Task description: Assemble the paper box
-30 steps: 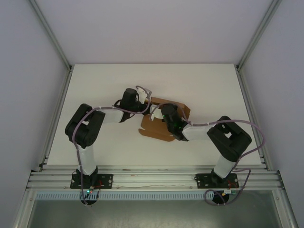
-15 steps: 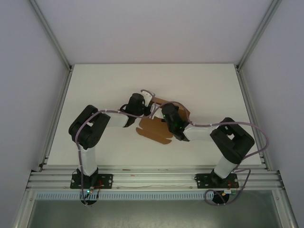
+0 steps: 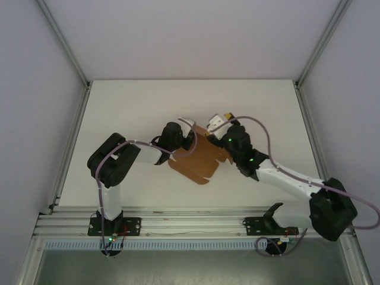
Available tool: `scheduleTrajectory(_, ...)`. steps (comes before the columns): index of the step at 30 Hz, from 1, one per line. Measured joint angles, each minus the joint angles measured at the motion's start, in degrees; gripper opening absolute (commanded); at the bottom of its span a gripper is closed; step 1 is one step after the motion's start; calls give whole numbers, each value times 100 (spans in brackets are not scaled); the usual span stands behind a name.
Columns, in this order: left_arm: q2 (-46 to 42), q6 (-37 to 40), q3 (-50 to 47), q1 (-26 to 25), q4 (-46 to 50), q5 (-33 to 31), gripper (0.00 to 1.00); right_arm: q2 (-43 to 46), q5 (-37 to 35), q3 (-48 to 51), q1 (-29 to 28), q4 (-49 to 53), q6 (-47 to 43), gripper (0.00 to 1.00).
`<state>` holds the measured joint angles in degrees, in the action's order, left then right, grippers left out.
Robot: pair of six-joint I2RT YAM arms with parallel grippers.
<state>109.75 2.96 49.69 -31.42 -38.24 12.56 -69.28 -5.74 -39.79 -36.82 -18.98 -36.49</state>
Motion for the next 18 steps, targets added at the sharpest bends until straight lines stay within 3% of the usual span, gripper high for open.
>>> scheduleTrajectory(6, 0, 13, -81, -13, -168, 0, 5, -542, 938, -859, 667, 599, 1445, 85)
scheduleTrajectory(11, 0, 13, -109, -22, -219, 0, 8, -1375, 1320, -1421, 654, 876, 1880, 84)
scheduleTrajectory(18, 0, 11, -116, -48, -232, -2, 14, -2186, 1681, -1475, 654, 1091, 2166, 80)
